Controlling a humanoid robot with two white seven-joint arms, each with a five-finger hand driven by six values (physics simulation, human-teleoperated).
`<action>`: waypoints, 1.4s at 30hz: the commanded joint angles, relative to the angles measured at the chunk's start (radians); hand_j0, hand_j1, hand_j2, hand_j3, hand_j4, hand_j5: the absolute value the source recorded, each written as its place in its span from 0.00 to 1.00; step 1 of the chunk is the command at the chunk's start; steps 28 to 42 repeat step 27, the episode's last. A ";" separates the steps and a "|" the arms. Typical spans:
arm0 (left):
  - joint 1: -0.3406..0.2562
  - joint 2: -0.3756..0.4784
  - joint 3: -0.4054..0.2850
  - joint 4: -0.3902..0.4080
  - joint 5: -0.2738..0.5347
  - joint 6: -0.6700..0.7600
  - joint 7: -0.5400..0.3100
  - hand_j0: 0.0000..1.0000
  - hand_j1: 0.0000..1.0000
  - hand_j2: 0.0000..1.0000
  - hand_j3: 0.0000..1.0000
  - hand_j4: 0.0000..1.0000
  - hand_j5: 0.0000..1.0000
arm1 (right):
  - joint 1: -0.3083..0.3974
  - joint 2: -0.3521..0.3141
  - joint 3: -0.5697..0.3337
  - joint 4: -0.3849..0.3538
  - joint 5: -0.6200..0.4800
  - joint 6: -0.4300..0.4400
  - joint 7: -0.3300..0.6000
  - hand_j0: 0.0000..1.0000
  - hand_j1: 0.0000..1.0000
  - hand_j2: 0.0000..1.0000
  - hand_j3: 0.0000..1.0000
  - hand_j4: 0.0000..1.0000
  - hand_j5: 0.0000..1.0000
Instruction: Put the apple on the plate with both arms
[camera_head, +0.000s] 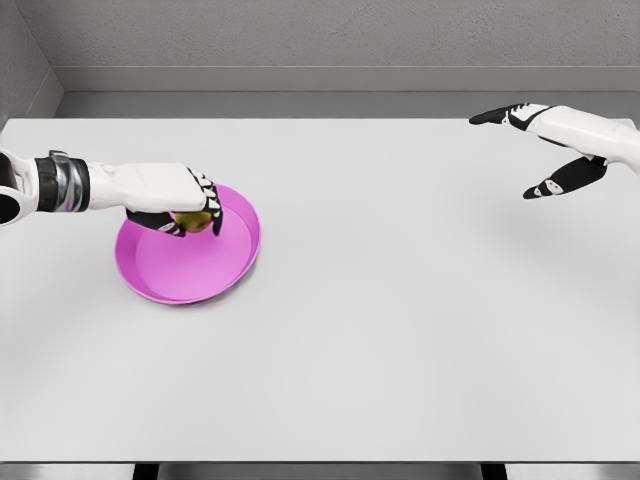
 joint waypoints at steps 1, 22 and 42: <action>0.000 -0.001 0.001 0.005 0.024 0.003 0.002 0.88 0.88 0.88 0.88 0.88 0.88 | 0.000 0.000 -0.001 0.000 -0.007 0.003 0.000 1.00 1.00 1.00 1.00 1.00 1.00; -0.032 -0.208 -0.038 -0.224 0.141 0.003 0.002 1.00 1.00 1.00 1.00 1.00 1.00 | 0.003 -0.018 -0.030 0.059 -0.006 0.003 0.000 1.00 1.00 1.00 1.00 1.00 1.00; -0.031 -0.205 -0.038 -0.222 0.141 0.003 0.002 1.00 1.00 1.00 1.00 1.00 1.00 | 0.000 -0.031 -0.027 0.035 -0.006 0.003 0.000 1.00 1.00 1.00 1.00 1.00 1.00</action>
